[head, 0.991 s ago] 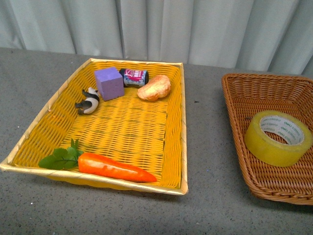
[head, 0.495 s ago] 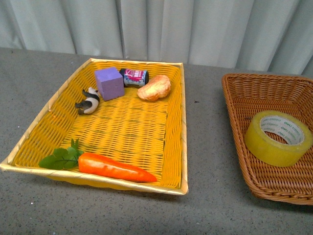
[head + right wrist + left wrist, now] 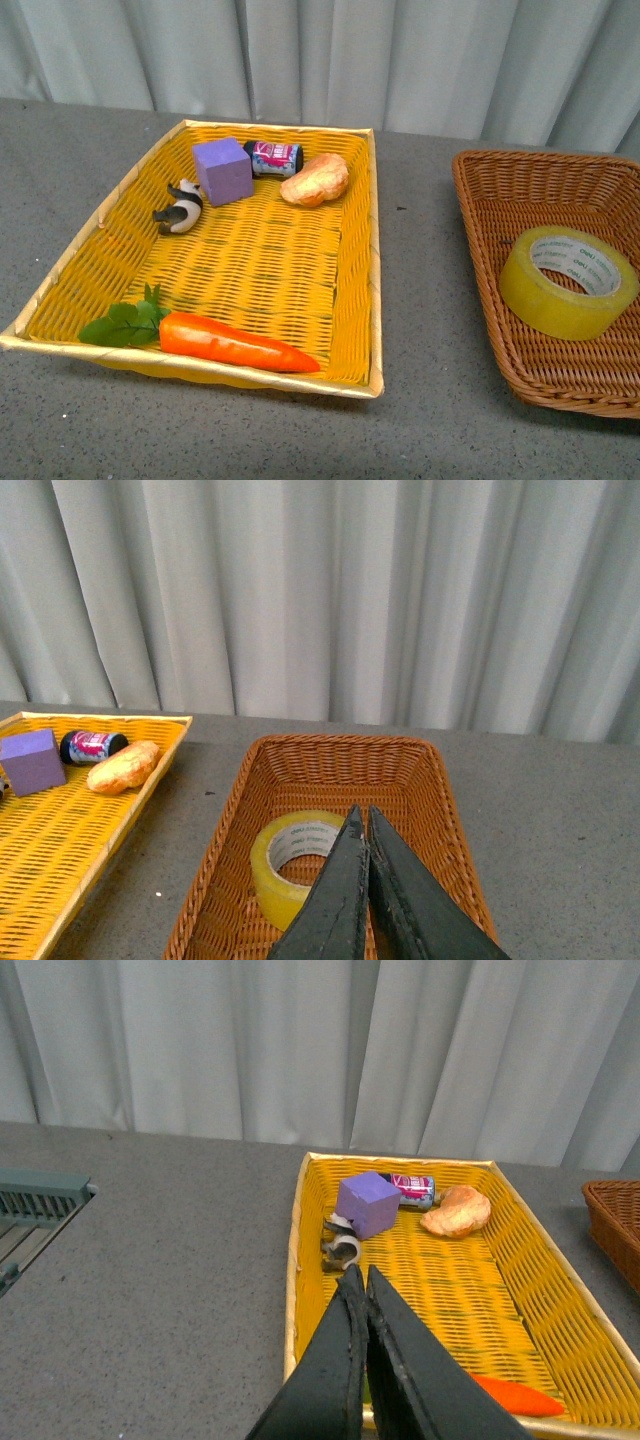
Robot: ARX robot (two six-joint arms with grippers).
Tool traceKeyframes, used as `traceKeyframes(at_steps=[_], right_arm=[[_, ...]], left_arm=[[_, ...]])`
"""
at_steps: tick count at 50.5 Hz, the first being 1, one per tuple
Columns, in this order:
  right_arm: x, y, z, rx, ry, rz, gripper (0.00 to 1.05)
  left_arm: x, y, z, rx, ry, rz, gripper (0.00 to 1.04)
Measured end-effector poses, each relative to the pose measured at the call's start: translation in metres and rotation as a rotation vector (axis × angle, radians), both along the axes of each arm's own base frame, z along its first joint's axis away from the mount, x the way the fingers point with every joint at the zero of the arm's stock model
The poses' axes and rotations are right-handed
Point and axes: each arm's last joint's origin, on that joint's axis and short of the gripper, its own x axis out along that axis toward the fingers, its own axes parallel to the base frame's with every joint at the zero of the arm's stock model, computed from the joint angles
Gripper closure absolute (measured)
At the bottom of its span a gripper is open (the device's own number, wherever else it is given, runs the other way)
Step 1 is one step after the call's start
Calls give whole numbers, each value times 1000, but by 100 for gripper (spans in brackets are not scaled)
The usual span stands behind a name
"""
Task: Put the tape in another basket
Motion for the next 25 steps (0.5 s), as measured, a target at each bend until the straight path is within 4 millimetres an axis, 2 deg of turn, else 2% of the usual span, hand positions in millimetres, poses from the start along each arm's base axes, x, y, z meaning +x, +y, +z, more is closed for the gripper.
traceKeyframes(at_steps=[12, 14, 20, 25], right_arm=[[0, 0, 0, 0, 2, 0, 104], [0, 0, 0, -1, 2, 0, 102], [0, 0, 0, -1, 2, 0, 74], [0, 0, 0, -1, 2, 0, 58]], left_arm=[[-3, 0, 2, -1, -26, 0, 100], [-3, 0, 2, 0, -26, 0, 91], [-3, 0, 2, 0, -27, 0, 62], [-3, 0, 2, 0, -27, 0, 46]])
